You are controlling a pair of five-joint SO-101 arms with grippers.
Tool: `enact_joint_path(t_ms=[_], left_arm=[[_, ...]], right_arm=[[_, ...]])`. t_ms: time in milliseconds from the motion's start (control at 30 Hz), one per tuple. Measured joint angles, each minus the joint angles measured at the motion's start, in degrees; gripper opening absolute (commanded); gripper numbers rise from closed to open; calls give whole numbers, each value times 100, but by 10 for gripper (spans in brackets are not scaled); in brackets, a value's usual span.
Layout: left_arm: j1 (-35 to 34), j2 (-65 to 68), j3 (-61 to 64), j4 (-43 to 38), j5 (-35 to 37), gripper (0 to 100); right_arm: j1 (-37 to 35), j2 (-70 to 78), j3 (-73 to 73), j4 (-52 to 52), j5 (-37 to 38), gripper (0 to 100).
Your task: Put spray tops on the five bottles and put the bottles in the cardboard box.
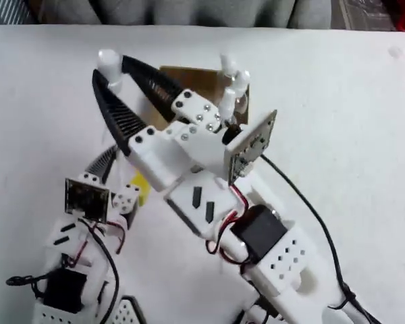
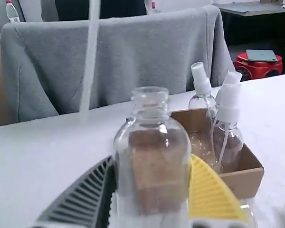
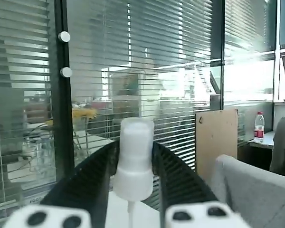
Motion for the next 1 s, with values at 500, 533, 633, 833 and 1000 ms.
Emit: enact_joint_path(t_ms=[500,533,633,833,1000], left_arm=[[0,0,237,0,0,21],[0,0,237,0,0,21],[0,0,237,0,0,21],[0,0,237,0,0,21],[-9,0,246,0,0,21]], right_arm=[[976,9,0,0,0,16],[976,9,0,0,0,16],[967,9,-26,167,0,16],[738,9,-123,826,484,16],[633,18,-123,853,536,16]])
